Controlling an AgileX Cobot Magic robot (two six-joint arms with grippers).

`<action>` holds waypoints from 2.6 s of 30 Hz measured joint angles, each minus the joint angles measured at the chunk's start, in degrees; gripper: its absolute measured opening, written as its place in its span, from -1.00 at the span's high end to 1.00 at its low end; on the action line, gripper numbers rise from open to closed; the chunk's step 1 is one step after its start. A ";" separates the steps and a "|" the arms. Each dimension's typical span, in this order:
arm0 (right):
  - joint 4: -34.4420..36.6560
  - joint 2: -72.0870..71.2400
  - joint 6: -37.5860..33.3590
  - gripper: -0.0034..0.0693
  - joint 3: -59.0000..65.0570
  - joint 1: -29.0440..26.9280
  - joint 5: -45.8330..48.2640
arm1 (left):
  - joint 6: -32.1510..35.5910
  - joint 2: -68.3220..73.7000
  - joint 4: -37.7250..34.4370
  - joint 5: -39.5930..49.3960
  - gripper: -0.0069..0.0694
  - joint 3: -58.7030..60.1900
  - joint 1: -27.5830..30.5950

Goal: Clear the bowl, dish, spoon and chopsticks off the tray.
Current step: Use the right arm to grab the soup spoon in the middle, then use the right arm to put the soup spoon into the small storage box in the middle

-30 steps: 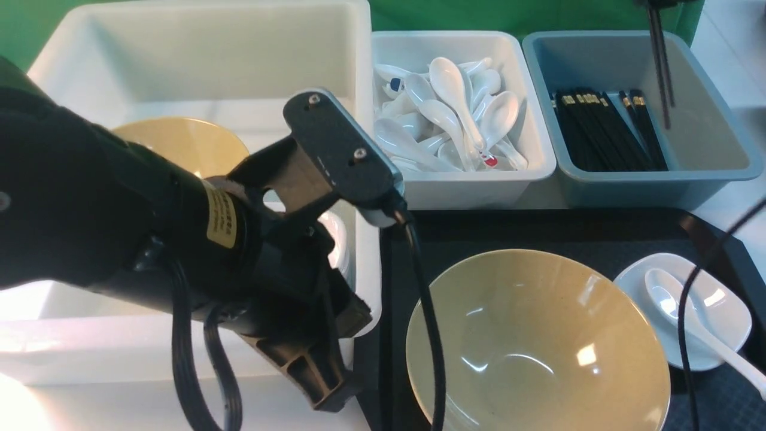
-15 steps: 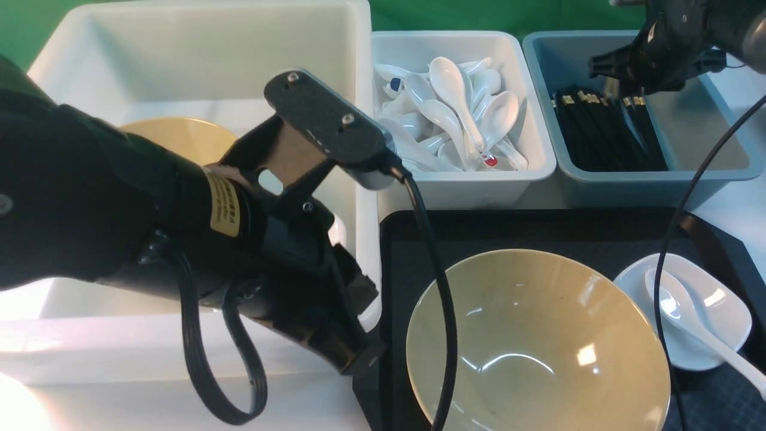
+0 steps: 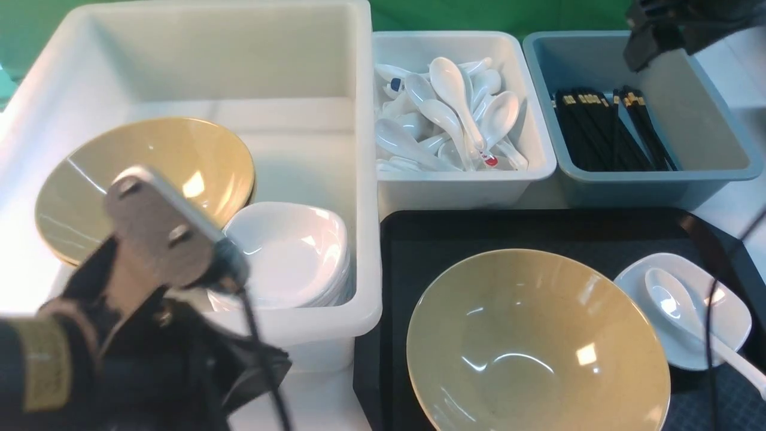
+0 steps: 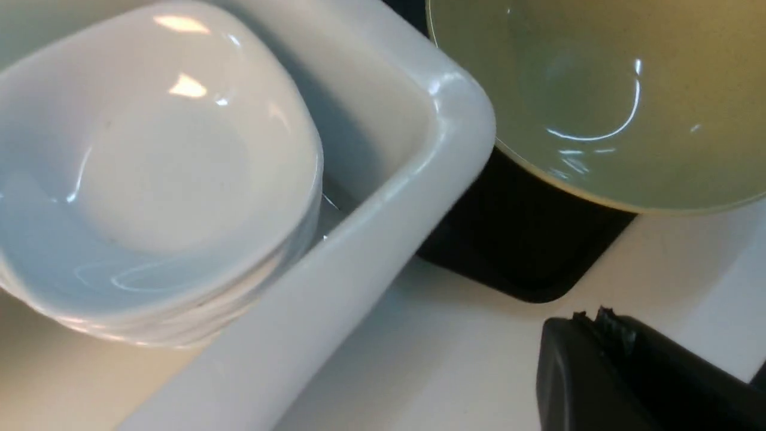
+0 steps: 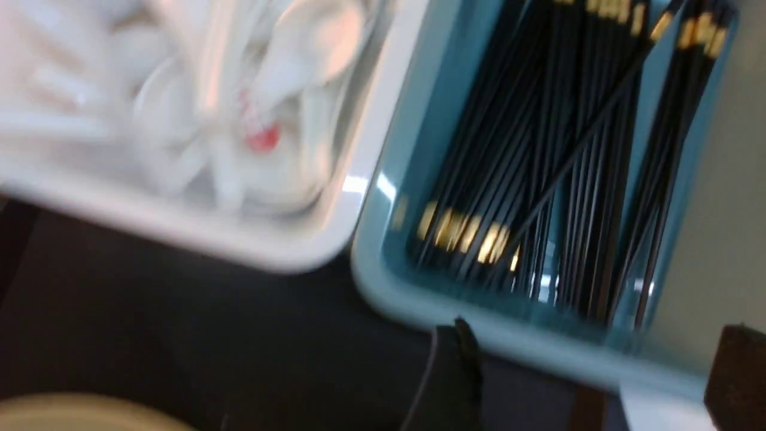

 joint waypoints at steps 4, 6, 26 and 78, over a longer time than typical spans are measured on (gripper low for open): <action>-0.46 -13.46 -0.14 -0.63 16.64 0.25 0.10 | 1.15 -1.90 -0.40 -1.81 0.86 -0.63 0.00; -0.46 -18.10 0.08 -0.63 24.03 0.25 -1.46 | 4.23 -0.21 -0.12 -0.89 0.86 -3.19 0.00; -2.58 -8.79 1.74 -0.63 55.63 0.29 -29.31 | 27.12 31.81 -12.20 7.11 0.86 -29.90 0.00; 7.94 20.42 -2.05 -0.76 -23.07 9.74 -8.08 | 7.75 19.45 1.12 14.30 0.86 -25.26 0.00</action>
